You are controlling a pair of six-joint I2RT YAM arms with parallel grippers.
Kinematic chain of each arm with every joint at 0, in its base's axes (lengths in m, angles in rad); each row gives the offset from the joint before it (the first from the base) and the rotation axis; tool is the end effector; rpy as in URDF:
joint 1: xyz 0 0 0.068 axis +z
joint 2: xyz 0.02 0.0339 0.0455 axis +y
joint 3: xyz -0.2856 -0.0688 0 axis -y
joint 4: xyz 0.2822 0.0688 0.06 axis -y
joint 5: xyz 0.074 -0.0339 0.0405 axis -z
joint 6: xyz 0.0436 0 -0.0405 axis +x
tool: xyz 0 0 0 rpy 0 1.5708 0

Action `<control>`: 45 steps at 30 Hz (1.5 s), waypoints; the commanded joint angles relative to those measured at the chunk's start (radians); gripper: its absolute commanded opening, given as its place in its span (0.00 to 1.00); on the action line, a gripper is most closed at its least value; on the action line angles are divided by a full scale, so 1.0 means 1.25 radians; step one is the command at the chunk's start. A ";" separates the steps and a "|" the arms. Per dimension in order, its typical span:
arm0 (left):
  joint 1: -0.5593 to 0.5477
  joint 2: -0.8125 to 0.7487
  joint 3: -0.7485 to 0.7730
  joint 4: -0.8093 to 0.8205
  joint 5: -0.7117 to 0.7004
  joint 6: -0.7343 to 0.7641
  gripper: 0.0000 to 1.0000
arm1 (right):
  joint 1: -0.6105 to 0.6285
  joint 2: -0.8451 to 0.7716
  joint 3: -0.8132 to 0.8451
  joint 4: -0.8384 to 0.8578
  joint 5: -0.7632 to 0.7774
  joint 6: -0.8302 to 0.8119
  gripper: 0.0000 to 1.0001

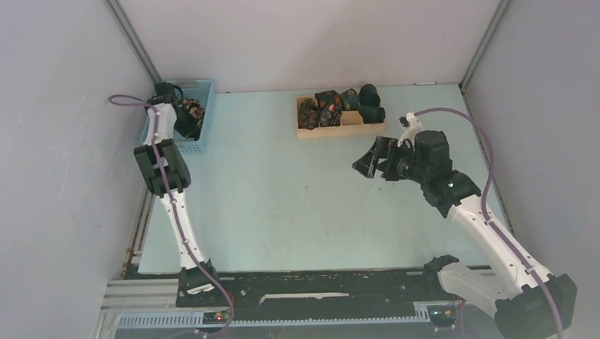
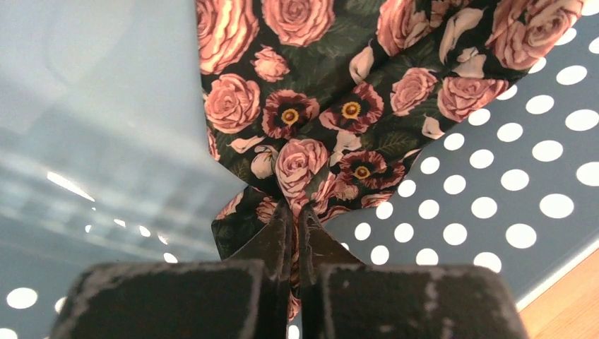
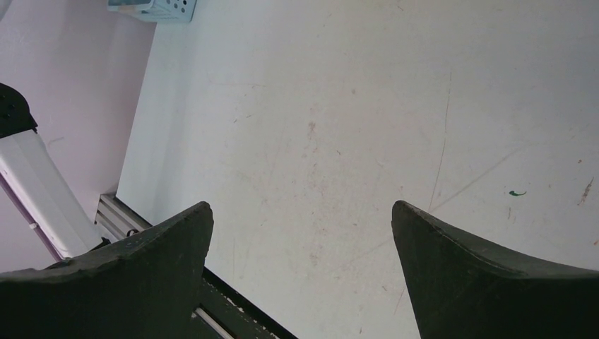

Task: Roll the ties
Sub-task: Pick up the tie from the bin.

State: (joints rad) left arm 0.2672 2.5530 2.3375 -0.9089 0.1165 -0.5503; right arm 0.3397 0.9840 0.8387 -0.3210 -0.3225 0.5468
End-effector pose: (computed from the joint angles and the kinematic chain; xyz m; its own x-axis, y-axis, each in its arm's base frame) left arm 0.5768 0.1527 0.1645 -0.6297 -0.7109 -0.3132 -0.6372 0.7033 -0.3151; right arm 0.2338 0.0973 0.3180 -0.6652 0.2880 -0.6889 -0.2775 0.7612 0.5862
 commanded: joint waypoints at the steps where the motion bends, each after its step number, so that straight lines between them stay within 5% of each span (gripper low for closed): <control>1: -0.014 0.003 -0.001 0.011 0.054 0.008 0.00 | -0.007 -0.013 0.033 0.009 -0.015 0.004 1.00; 27: -0.013 -0.451 -0.027 0.144 0.131 0.078 0.00 | -0.004 -0.047 0.033 0.038 -0.036 0.024 1.00; 45: -0.186 -0.724 -0.013 0.192 0.324 0.089 0.00 | -0.007 -0.089 0.074 0.041 -0.029 0.026 1.00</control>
State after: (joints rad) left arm 0.0875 1.7607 2.2982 -0.7170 0.4198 -0.4610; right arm 0.3336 0.8982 0.8833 -0.3019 -0.3626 0.5762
